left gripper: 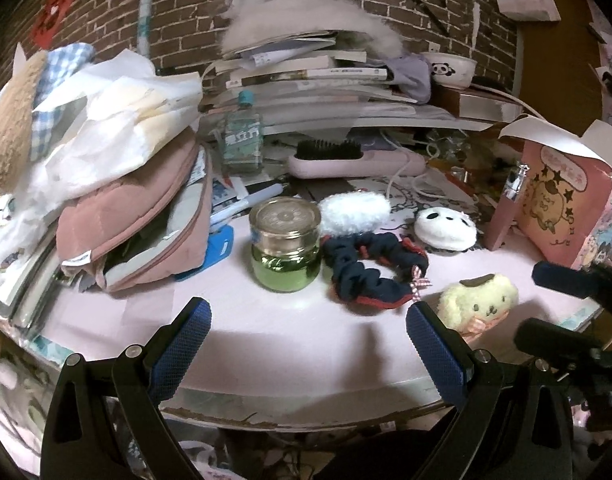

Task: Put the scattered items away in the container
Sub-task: 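Move the right gripper to the yellow plush dog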

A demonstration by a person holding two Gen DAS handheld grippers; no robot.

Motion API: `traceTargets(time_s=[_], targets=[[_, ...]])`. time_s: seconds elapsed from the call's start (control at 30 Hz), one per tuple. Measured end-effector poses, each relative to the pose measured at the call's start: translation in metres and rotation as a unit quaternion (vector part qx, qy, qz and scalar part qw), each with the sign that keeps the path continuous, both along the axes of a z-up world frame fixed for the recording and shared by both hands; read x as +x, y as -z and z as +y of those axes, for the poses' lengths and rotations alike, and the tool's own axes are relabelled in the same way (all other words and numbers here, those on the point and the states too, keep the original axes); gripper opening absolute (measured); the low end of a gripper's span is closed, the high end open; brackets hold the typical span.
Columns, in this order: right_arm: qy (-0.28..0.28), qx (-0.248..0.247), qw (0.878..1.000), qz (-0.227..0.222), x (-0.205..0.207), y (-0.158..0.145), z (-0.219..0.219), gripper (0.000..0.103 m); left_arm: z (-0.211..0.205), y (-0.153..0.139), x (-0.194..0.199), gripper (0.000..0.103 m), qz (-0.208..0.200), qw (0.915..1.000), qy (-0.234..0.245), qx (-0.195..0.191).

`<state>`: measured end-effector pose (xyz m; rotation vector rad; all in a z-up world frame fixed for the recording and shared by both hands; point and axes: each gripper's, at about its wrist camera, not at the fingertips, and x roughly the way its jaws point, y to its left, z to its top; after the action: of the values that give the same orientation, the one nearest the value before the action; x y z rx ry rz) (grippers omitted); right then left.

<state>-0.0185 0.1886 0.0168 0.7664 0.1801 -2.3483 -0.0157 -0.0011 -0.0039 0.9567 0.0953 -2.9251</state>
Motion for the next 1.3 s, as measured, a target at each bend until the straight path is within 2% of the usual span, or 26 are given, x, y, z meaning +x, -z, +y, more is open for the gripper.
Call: traceTargets(time_s=[0.13,0.27,0.63,0.97,1.1,1.3], targets=[[0.045,-0.009,0.999,-0.016,-0.008,0.013,-0.002,0.065,-0.002,0.001,0.001,0.098,0.0,1.0,-0.002,0.003],[0.076,-0.013,0.997,-0.014,-0.008,0.023,-0.009,0.065,-0.003,0.001,0.001,0.098,0.0,1.0,-0.002,0.002],[0.082,-0.022,0.996,0.004,-0.013,0.032,-0.024,0.066,-0.01,0.002,0.004,0.098,-0.001,0.9999,-0.012,0.003],[0.095,-0.005,0.995,0.032,-0.012,0.036,-0.03,0.061,-0.014,0.002,0.005,0.098,-0.001,0.9998,-0.019,0.003],[0.116,-0.006,0.992,0.04,-0.011,0.039,-0.032,0.076,-0.016,0.002,0.005,0.098,-0.001,0.9998,-0.02,0.003],[0.122,-0.001,0.991,0.056,-0.011,0.041,-0.04,0.074,-0.018,0.004,0.005,0.098,-0.003,0.9998,-0.021,0.005]])
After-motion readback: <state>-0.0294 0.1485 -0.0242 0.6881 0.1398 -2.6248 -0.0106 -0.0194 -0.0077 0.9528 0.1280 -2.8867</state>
